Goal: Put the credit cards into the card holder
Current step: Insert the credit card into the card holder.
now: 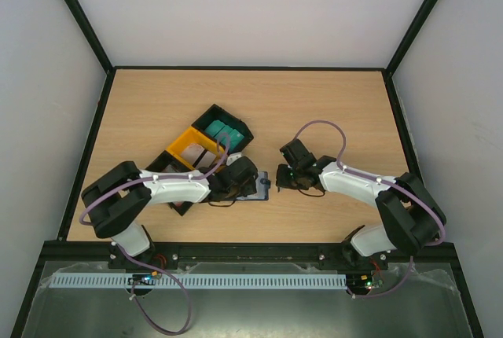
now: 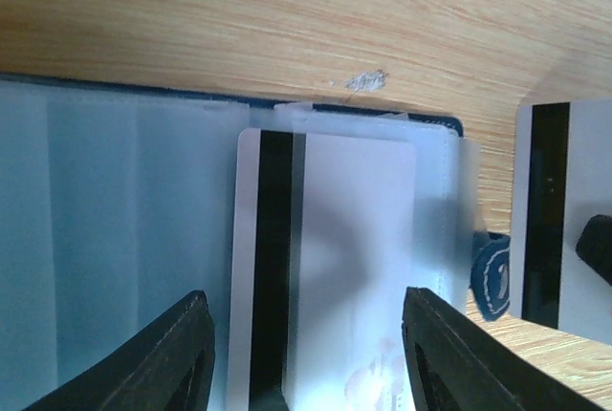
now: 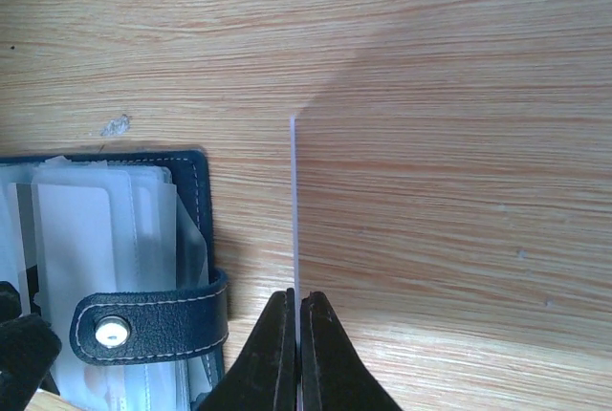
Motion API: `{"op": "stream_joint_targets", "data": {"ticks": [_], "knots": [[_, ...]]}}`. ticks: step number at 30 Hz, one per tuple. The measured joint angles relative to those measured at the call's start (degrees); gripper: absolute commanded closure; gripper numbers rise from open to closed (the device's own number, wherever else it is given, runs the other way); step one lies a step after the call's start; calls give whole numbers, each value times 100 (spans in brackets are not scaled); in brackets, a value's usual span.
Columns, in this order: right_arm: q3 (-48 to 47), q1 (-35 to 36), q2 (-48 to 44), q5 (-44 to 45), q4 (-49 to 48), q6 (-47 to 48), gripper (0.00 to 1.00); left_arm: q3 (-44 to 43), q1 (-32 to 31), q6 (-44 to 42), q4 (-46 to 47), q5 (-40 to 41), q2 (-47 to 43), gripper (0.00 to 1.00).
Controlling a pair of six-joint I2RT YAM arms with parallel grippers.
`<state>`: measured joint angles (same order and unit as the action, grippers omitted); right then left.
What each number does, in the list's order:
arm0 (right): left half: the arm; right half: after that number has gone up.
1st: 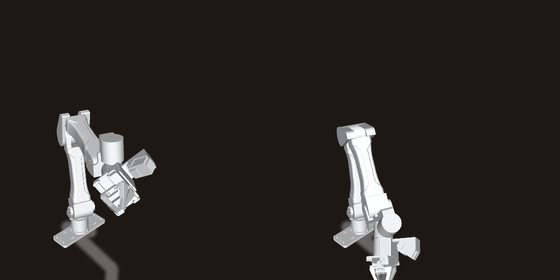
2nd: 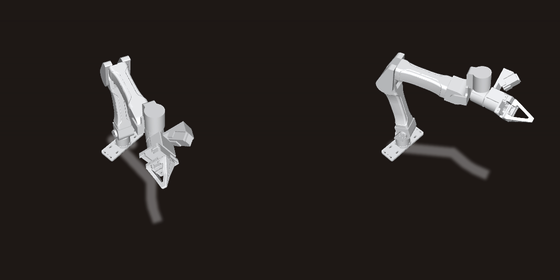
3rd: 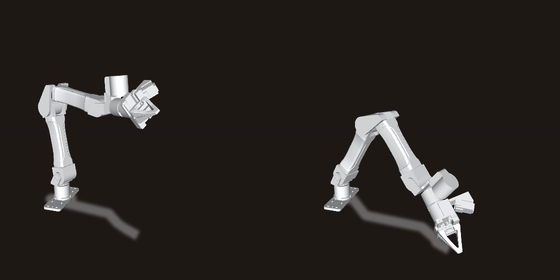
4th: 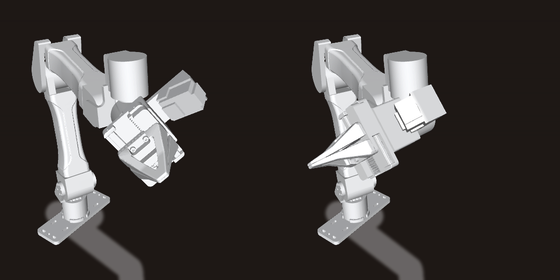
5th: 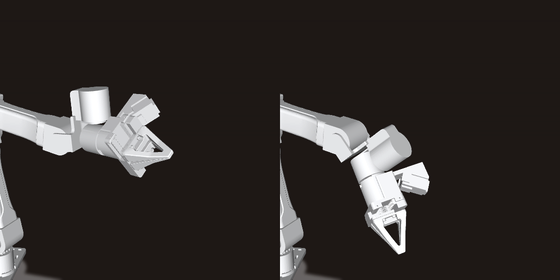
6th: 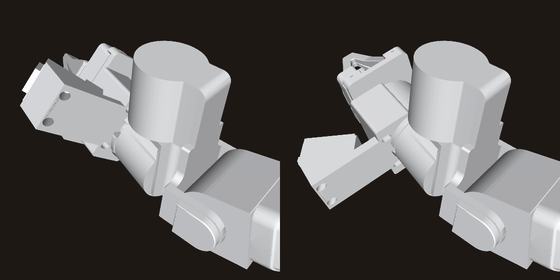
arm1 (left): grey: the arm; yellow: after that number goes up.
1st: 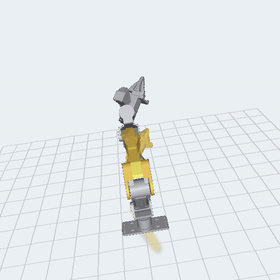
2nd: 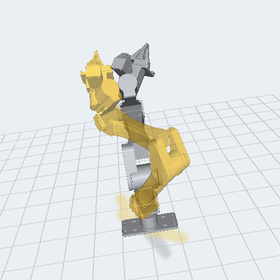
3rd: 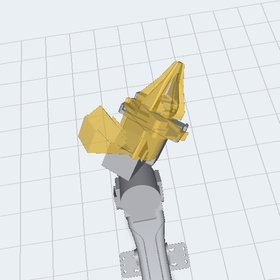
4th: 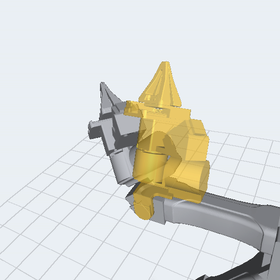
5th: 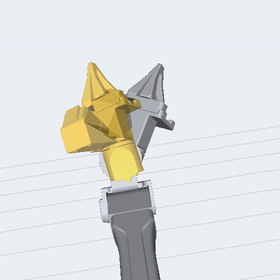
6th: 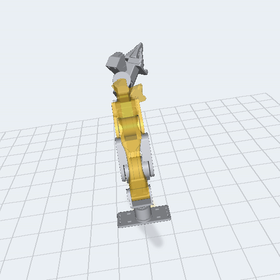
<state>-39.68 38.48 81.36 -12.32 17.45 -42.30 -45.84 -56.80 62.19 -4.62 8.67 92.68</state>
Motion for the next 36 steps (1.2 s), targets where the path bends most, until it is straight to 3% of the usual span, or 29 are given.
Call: {"op": "stream_joint_targets", "data": {"ticks": [4,14,20,31,36], "knots": [[0,0,2,-81,-2,17,98,-31,-57,22,-111,37,52,43],[0,0,4,-136,-15,33,98,-42,-81,-184,313,-420,122,59],[0,0,4,-170,-20,31,98,-249,-83,-415,573,-745,479,60],[0,0,-83,195,74,66,98,-461,-83,-787,785,-706,566,50],[-20,0,-485,678,354,133,98,-411,-83,-815,525,-358,-2,36]]}}
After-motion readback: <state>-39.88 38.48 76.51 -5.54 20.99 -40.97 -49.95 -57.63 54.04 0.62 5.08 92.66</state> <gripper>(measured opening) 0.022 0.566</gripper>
